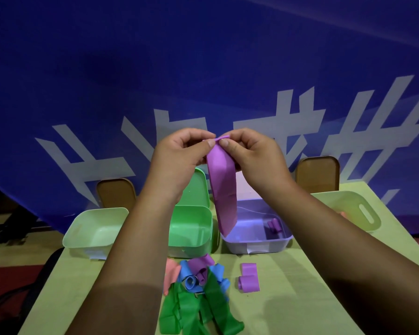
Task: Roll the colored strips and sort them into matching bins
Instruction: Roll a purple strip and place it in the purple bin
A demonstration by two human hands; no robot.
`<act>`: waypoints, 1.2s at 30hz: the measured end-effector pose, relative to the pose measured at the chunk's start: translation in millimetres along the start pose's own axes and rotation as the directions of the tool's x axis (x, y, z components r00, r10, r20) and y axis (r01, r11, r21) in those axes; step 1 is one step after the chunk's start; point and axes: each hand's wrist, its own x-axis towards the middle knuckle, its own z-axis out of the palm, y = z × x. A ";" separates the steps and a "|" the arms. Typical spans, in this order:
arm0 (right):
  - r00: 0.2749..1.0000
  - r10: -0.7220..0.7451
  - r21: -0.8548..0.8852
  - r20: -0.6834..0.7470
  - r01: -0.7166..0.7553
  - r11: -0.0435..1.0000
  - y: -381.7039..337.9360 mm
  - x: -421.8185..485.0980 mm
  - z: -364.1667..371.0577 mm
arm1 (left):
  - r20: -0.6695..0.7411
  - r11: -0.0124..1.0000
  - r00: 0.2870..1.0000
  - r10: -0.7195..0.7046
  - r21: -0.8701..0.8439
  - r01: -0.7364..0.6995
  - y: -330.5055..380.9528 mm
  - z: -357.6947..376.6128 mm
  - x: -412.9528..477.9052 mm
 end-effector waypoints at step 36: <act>0.981 0.185 0.369 0.063 -0.195 0.909 7.6 22.6 16.1 | 0.068 0.955 0.991 -0.112 -0.267 0.127 -8.1 0.4 19.7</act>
